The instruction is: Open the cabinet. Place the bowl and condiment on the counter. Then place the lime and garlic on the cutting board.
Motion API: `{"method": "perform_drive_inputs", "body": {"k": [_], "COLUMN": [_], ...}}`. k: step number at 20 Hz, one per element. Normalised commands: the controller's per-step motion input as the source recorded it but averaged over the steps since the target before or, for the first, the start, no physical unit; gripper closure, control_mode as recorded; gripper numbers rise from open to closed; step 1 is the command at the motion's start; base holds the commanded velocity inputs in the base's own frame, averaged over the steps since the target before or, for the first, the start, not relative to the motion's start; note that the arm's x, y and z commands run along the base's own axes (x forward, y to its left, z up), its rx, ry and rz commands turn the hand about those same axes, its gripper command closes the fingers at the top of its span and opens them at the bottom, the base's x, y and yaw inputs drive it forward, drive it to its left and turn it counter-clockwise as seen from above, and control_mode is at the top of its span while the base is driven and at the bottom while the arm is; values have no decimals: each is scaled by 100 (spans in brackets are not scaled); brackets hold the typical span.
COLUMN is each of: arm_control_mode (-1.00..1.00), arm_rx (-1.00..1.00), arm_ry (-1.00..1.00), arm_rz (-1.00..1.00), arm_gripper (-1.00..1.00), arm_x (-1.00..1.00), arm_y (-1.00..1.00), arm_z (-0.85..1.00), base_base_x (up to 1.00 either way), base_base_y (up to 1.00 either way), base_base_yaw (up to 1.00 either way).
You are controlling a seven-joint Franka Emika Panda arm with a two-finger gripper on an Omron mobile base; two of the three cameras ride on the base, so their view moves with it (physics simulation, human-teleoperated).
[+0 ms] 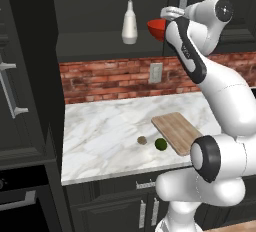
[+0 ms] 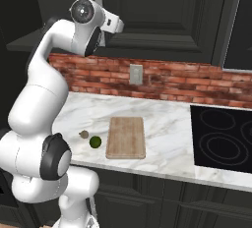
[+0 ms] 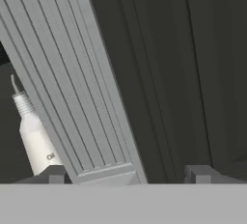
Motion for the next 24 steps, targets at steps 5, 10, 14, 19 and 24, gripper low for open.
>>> {"method": "perform_drive_inputs", "body": {"k": [5,10,14,19,24], "arm_control_mode": [-100,-100,-100,-100,-100], "arm_rx": [0,0,-4,-7,-3], "arm_ry": [-6,-1,0,0,0], "arm_rz": [0,-2,-23,-35,-35], "arm_gripper": [100,100,100,100,100], "arm_x": [67,67,50,49,55], "arm_y": [-8,-23,-41,-45,-58], "arm_z": [-15,-8,-1,-8,-12], "base_base_x": [0,0,0,0,0], "base_base_y": [0,0,0,0,0], "base_base_yaw": [0,0,0,0,0]}}
